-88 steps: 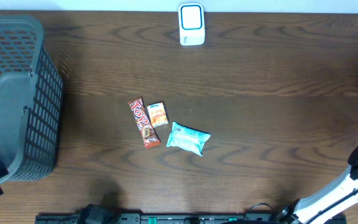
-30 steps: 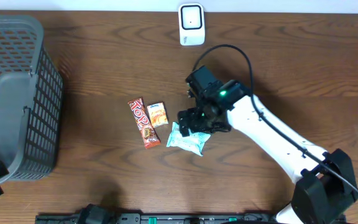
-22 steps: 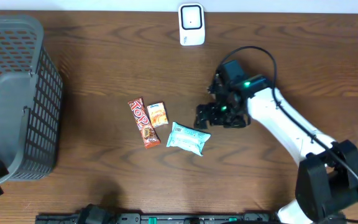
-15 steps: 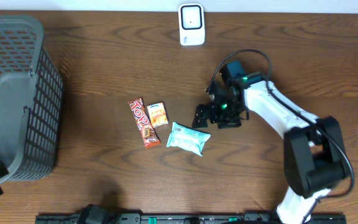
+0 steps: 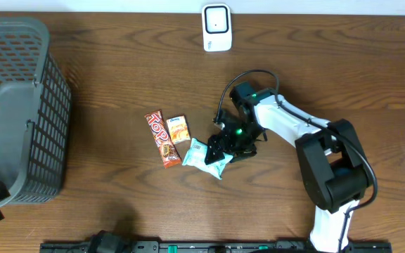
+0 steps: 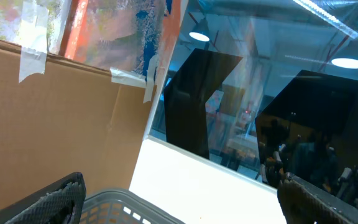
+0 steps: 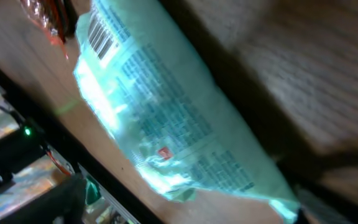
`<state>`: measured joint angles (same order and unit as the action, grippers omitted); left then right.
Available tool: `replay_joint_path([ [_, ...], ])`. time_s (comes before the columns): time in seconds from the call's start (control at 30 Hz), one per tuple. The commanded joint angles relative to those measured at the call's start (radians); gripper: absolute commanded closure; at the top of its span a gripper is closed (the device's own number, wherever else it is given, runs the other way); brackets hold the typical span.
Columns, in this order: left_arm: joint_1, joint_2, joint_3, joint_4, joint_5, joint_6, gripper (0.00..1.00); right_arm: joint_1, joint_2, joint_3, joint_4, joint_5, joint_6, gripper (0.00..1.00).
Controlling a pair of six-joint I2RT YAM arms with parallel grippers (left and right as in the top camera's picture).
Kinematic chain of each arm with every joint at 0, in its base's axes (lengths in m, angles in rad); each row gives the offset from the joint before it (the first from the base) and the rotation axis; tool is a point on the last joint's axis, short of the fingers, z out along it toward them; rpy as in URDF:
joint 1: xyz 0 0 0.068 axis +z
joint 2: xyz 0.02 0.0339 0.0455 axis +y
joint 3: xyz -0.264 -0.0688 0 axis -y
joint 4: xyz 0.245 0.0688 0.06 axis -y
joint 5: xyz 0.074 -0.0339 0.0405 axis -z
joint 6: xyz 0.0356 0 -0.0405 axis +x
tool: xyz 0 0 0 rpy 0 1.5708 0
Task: Scan the item barcode
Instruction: 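Lower the right gripper onto the blue-green wipes pack and grasp it, then lift the wipes pack and move it toward the scanner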
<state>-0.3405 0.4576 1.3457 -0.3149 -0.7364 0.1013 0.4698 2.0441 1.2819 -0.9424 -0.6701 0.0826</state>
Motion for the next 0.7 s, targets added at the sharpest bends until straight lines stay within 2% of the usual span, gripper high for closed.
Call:
replay_joint_path([
  [0.0, 0.002, -0.008, -0.005, 0.001, -0.009, -0.008, 0.02, 0.006, 0.145, -0.035, 0.062, 0.149, -0.016, 0.25],
  [0.07, 0.002, -0.008, -0.005, 0.001, -0.009, -0.008, 0.02, 0.002, 0.187, -0.035, 0.090, 0.149, -0.016, 0.49],
  [0.13, 0.002, -0.008, -0.005, 0.001, -0.009, -0.008, 0.02, -0.002, 0.216, -0.035, 0.111, 0.149, -0.017, 0.67],
  [0.23, 0.002, -0.008, -0.005, 0.001, -0.009, -0.008, 0.02, -0.006, 0.226, -0.034, 0.115, 0.148, -0.017, 0.85],
  [0.33, 0.002, -0.008, -0.005, 0.001, -0.009, -0.008, 0.02, -0.005, 0.212, -0.032, 0.113, 0.150, -0.021, 0.99],
  [0.5, 0.002, -0.008, -0.005, 0.001, -0.009, -0.008, 0.02, -0.020, 0.128, -0.031, 0.074, 0.090, -0.024, 0.99],
  [0.67, 0.002, -0.008, -0.005, 0.001, -0.009, -0.008, 0.02, -0.053, -0.066, -0.031, -0.038, -0.052, -0.127, 0.99],
])
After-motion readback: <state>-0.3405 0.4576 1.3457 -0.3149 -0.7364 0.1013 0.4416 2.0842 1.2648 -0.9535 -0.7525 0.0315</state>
